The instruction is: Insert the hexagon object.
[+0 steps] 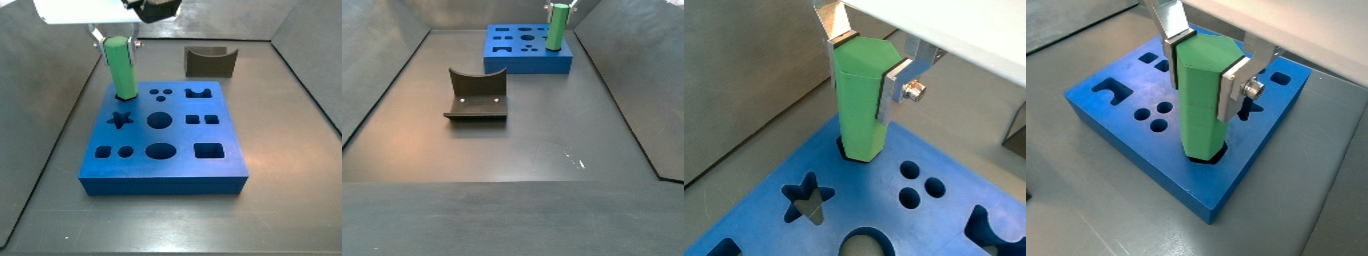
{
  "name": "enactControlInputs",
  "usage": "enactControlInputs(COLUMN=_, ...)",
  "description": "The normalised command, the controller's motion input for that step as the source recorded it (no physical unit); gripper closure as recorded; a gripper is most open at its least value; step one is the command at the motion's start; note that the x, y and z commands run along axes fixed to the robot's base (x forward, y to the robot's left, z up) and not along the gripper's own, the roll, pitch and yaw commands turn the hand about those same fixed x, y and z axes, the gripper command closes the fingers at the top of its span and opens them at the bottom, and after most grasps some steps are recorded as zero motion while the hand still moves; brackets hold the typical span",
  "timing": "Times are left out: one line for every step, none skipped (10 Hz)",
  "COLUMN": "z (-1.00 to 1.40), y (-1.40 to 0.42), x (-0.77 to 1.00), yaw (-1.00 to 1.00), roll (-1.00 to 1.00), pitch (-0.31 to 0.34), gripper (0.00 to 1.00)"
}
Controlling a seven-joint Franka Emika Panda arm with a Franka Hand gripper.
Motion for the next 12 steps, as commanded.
enactControlInputs(z=0.00, y=-0.02, x=0.00, yaw=0.13, roll=0.00, pitch=0.000, gripper=1.00)
enactControlInputs(z=-0.07, y=0.00, x=0.00, yaw=0.19, roll=0.00, pitch=0.000, gripper=1.00)
enactControlInputs(z=-0.15, y=0.00, x=-0.01, yaw=0.25, roll=0.02, pitch=0.000, gripper=1.00)
enactControlInputs(z=-0.18, y=0.00, x=-0.09, yaw=0.23, roll=0.01, pitch=-0.001, gripper=1.00)
enactControlInputs(z=-0.17, y=0.00, x=-0.17, yaw=0.19, roll=0.00, pitch=-0.026, gripper=1.00)
enactControlInputs(z=-0.16, y=0.00, x=-0.19, yaw=0.22, roll=0.00, pitch=-0.049, gripper=1.00)
enactControlInputs(z=-0.29, y=0.00, x=-0.03, yaw=0.19, roll=0.00, pitch=-0.027, gripper=1.00)
enactControlInputs(z=-0.45, y=0.00, x=0.03, yaw=0.01, roll=0.00, pitch=-0.001, gripper=1.00)
enactControlInputs(z=-0.49, y=-0.02, x=0.22, yaw=-0.01, roll=0.00, pitch=0.000, gripper=1.00)
enactControlInputs(z=-0.48, y=-0.05, x=0.29, yaw=-0.11, roll=0.00, pitch=0.000, gripper=1.00)
enactControlInputs(z=-0.45, y=-0.06, x=0.27, yaw=-0.09, roll=0.00, pitch=0.000, gripper=1.00)
enactControlInputs(z=-0.41, y=-0.06, x=0.28, yaw=-0.09, roll=0.00, pitch=0.000, gripper=1.00)
